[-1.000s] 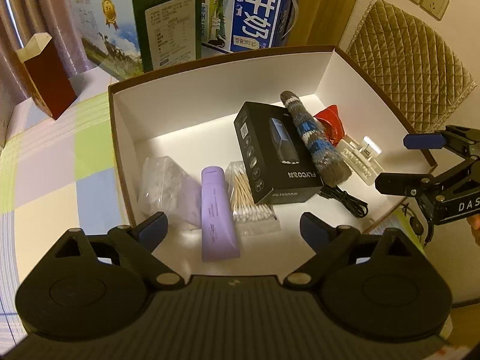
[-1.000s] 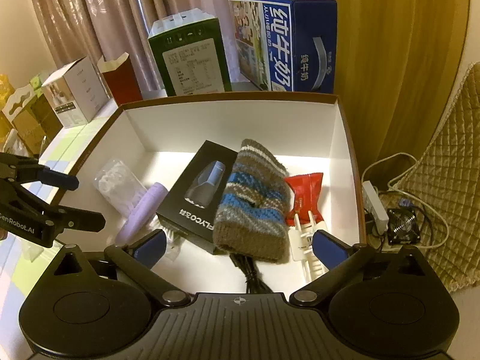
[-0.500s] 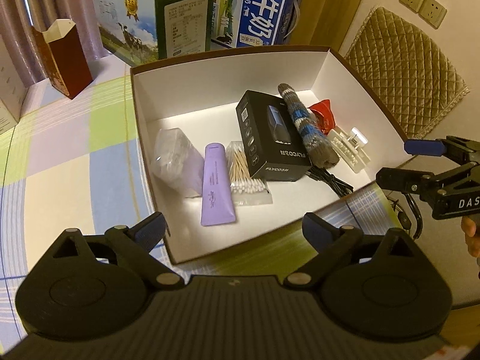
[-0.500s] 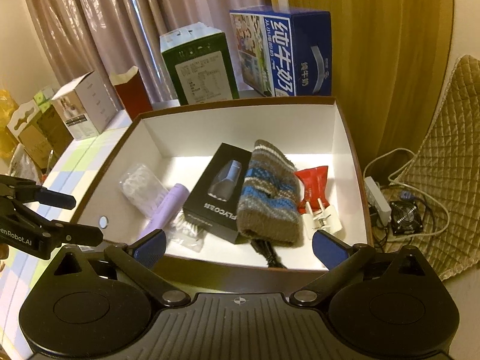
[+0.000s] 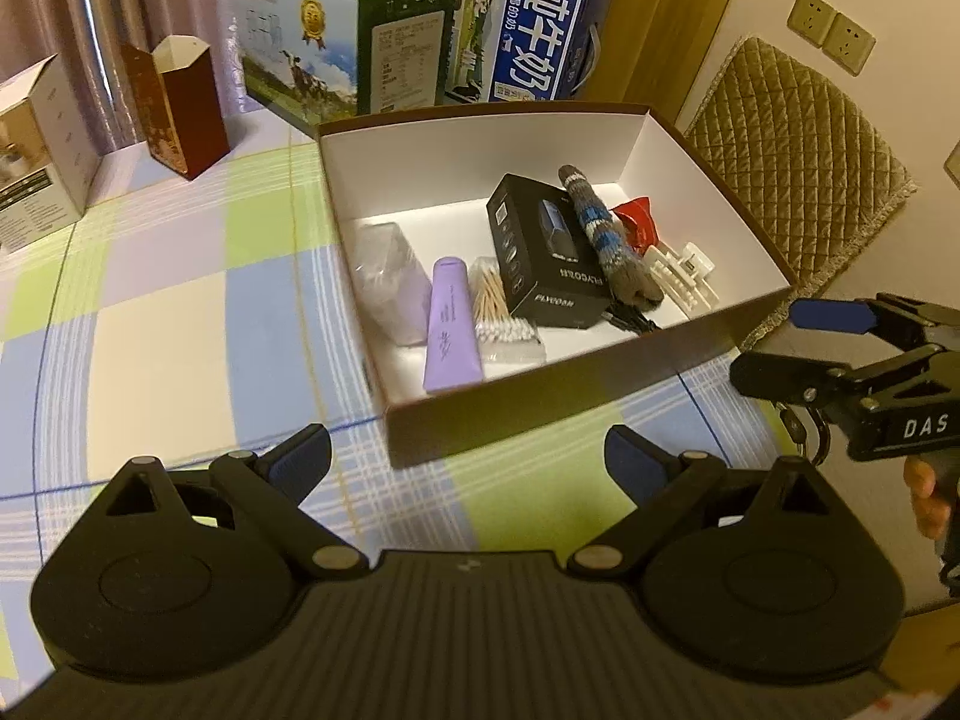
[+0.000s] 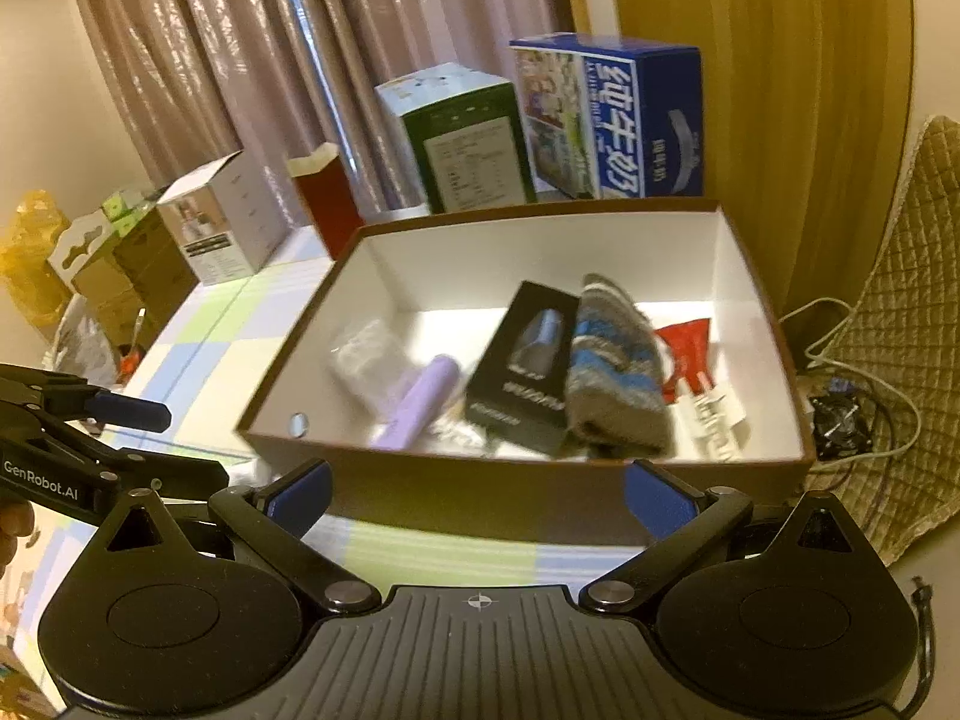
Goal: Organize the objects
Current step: 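Withdraw both tools from the box toward the clear cup and pill bottle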
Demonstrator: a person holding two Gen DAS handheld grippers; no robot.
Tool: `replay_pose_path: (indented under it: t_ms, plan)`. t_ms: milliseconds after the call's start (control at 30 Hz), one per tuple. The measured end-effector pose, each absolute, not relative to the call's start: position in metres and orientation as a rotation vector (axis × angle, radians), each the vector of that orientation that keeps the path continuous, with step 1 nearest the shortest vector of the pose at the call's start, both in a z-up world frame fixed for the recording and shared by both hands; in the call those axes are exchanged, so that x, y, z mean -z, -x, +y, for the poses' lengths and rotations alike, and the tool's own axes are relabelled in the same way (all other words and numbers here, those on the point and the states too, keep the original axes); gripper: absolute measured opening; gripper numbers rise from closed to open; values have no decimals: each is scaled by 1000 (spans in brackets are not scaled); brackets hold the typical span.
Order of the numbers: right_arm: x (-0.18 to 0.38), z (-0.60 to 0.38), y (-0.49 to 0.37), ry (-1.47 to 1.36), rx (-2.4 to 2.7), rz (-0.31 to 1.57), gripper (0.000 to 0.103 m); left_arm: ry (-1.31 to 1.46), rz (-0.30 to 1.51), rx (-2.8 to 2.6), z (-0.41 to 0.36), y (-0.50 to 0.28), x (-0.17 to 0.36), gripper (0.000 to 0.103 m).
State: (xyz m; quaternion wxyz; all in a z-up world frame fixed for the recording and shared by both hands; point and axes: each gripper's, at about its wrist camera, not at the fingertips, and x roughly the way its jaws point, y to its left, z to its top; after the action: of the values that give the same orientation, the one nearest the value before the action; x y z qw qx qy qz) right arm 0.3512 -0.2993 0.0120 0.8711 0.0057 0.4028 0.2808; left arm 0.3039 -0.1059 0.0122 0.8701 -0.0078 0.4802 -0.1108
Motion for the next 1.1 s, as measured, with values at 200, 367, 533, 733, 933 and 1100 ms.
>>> replay_pose_path:
  t_ms: [200, 367, 533, 733, 933, 1100]
  plan:
    - [-7, -278, -322, -12, -617, 862, 101, 33, 1003, 221, -89, -274, -16, 96]
    - [-2, -258, -298, -18, -638, 880, 101, 52, 1011, 207, -72, -250, -14, 96]
    - [7, -236, -278, -37, -665, 905, 101, 75, 1029, 181, -48, -222, -8, 96]
    - [24, -202, -257, -51, -698, 943, 101, 112, 1070, 101, -9, -192, 9, 96]
    - [39, -171, -247, -49, -723, 969, 101, 146, 1088, 18, 26, -175, 19, 96]
    - [48, -154, -243, -49, -729, 982, 101, 167, 1091, -26, 47, -165, 24, 96]
